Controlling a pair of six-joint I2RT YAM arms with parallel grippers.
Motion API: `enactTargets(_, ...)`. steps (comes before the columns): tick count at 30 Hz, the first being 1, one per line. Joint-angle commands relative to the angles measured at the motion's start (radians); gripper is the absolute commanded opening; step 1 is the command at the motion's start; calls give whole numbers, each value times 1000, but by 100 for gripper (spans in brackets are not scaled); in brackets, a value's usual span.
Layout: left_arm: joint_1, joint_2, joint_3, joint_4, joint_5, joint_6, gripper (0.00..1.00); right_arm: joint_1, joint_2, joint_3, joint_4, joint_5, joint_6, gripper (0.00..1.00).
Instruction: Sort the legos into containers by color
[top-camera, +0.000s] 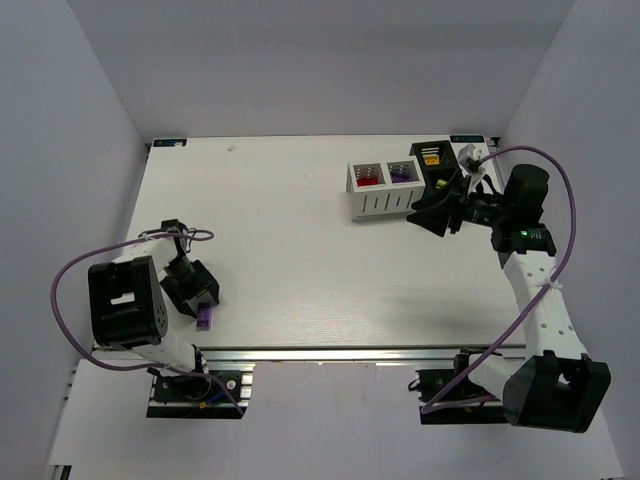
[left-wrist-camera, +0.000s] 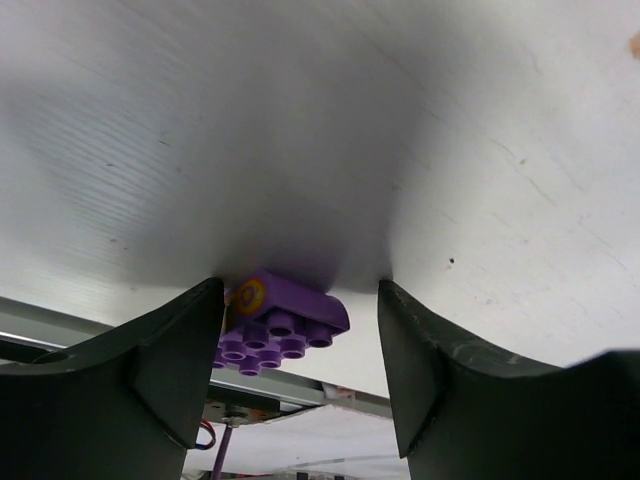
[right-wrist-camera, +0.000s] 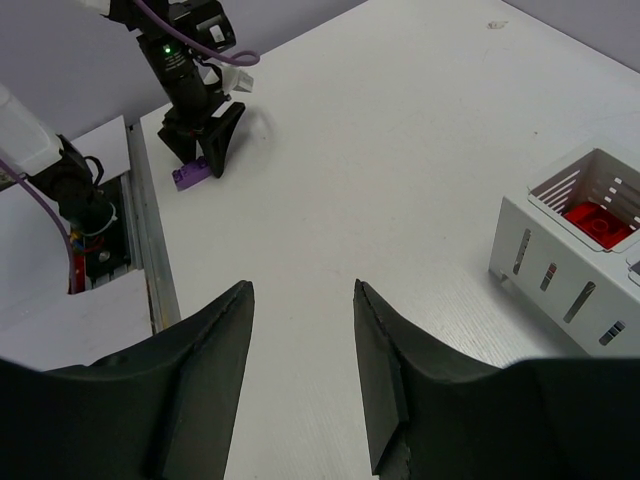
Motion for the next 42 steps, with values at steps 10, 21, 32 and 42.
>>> enactTargets(10, -15, -43, -19, 2, 71, 60, 64, -12, 18, -4, 29, -35, 7, 50)
enactTargets(21, -15, -85, 18, -6, 94, 74, 25, -28, 30, -7, 31, -42, 8, 50)
enactTargets(32, -66, -285, 48, 156, 471, 47, 0, -29, 67, 5, -29, -183, -48, 83)
enactTargets(42, -274, -352, 44, 802, 643, -206, 0, 106, 55, 2, 71, -44, 156, 35)
